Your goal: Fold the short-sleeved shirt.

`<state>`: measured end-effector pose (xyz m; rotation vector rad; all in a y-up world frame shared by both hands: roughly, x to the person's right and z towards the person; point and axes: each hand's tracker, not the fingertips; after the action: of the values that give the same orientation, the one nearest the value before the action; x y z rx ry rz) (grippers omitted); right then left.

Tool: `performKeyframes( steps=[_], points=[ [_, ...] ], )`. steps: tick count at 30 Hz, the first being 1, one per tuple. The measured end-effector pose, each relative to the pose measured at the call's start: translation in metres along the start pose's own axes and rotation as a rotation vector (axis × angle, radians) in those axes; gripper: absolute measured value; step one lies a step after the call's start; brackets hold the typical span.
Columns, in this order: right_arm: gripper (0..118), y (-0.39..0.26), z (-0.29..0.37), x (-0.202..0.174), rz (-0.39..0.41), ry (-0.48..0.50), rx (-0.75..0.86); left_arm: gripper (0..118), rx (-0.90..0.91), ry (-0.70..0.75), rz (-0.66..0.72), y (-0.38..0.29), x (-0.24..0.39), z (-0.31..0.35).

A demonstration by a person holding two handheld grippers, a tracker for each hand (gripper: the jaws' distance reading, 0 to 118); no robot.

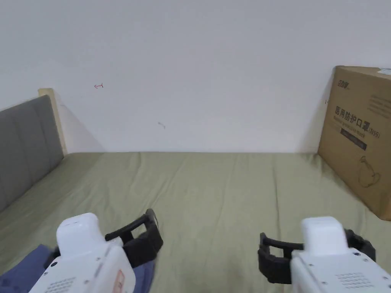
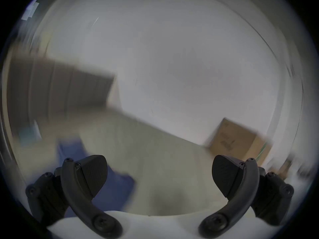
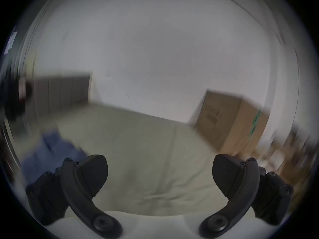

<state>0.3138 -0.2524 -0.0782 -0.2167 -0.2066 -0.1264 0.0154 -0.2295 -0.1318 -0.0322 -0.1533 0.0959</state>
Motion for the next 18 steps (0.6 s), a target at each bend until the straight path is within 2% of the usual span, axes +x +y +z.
performKeyframes(
  steps=[2, 3, 6, 8, 10, 11, 13, 14, 15, 16, 17, 18],
  points=[
    [118, -0.011, 0.003, 0.015, -0.148, 0.018, 0.0, 118, 0.062, 0.067, -0.205, -0.001, 0.015, 0.008],
    [118, -0.015, 0.003, 0.016, -0.141, -0.021, -0.007, 118, 0.07, 0.05, -0.233, -0.004, 0.015, 0.009],
    [118, -0.02, 0.008, 0.009, 0.099, -0.118, 0.056, 118, -0.012, -0.067, -0.154, 0.0, 0.016, 0.008],
    [118, -0.019, 0.015, -0.001, 0.235, -0.169, 0.112, 118, -0.04, -0.069, -0.114, 0.003, 0.013, 0.006],
    [118, -0.016, 0.021, -0.007, 0.313, -0.164, 0.137, 118, -0.029, -0.079, -0.109, 0.003, 0.013, 0.009],
    [118, -0.012, 0.023, -0.008, 0.336, -0.127, 0.12, 118, -0.016, -0.088, -0.108, 0.004, 0.013, 0.01],
    [117, -0.009, 0.024, -0.015, 0.322, -0.173, 0.076, 115, -0.011, -0.055, -0.127, 0.006, 0.019, 0.015],
    [112, -0.009, 0.026, -0.013, 0.277, -0.177, 0.077, 108, -0.012, -0.054, -0.139, 0.007, 0.022, 0.018],
    [100, -0.009, 0.028, -0.01, 0.217, -0.15, 0.092, 93, -0.006, -0.059, -0.147, 0.005, 0.021, 0.019],
    [64, -0.007, 0.031, -0.01, 0.179, -0.134, 0.099, 63, 0.003, -0.058, -0.153, 0.004, 0.022, 0.019],
    [34, -0.007, 0.031, -0.008, 0.167, -0.138, 0.093, 38, 0.003, -0.051, -0.161, 0.004, 0.024, 0.02],
    [20, -0.007, 0.03, -0.009, 0.189, -0.161, 0.091, 16, -0.003, -0.055, -0.167, 0.005, 0.025, 0.021]
  ],
)
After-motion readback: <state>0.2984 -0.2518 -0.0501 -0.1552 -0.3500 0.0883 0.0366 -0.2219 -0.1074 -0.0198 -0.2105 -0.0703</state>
